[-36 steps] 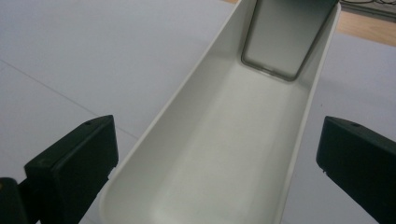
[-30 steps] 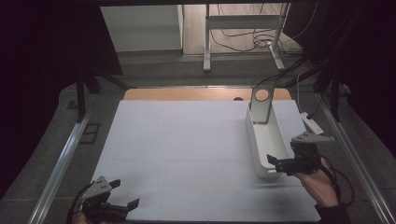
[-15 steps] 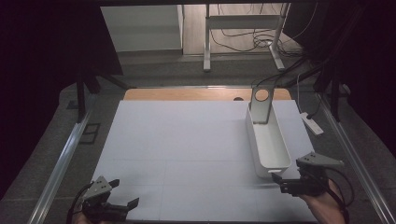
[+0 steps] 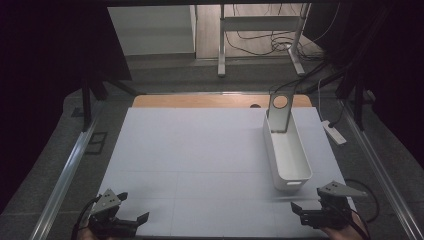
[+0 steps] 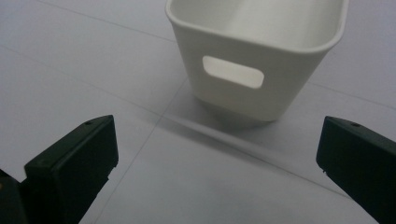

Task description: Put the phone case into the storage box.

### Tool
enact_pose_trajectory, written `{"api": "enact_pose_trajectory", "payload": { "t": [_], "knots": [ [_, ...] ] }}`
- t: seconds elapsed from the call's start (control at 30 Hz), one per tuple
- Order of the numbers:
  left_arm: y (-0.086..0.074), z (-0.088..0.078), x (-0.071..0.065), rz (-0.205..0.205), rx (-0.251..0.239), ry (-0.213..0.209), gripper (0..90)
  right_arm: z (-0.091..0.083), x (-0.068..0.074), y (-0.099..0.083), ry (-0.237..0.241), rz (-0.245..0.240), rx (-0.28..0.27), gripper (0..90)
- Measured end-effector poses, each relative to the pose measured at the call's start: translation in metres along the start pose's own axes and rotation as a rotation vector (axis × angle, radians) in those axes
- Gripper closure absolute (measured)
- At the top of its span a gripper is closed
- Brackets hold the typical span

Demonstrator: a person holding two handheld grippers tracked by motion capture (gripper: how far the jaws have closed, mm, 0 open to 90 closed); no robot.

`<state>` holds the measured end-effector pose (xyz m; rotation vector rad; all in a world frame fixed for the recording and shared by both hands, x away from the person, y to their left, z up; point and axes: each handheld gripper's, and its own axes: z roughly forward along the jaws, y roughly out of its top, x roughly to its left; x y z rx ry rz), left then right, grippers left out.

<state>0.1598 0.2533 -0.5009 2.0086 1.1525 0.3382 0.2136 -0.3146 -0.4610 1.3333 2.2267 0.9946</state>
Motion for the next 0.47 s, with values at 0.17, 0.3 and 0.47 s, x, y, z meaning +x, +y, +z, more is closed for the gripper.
{"api": "enact_pose_trajectory", "payload": {
  "t": [0.17,0.3,0.47],
  "knots": [
    [-0.0002,0.0001,-0.0005,0.002,0.004,0.007,0.0,0.0002,0.0028,-0.0038,-0.012,-0.019,0.015,0.0],
    [-0.0002,0.0003,-0.0008,0.002,0.007,0.012,0.0,-0.0001,0.0026,-0.0044,-0.011,-0.013,0.021,0.0],
    [0.0009,0.0014,-0.0012,0.004,0.013,0.013,0.0,0.0037,0.0032,-0.0038,-0.015,-0.026,0.054,0.0]
  ]
}}
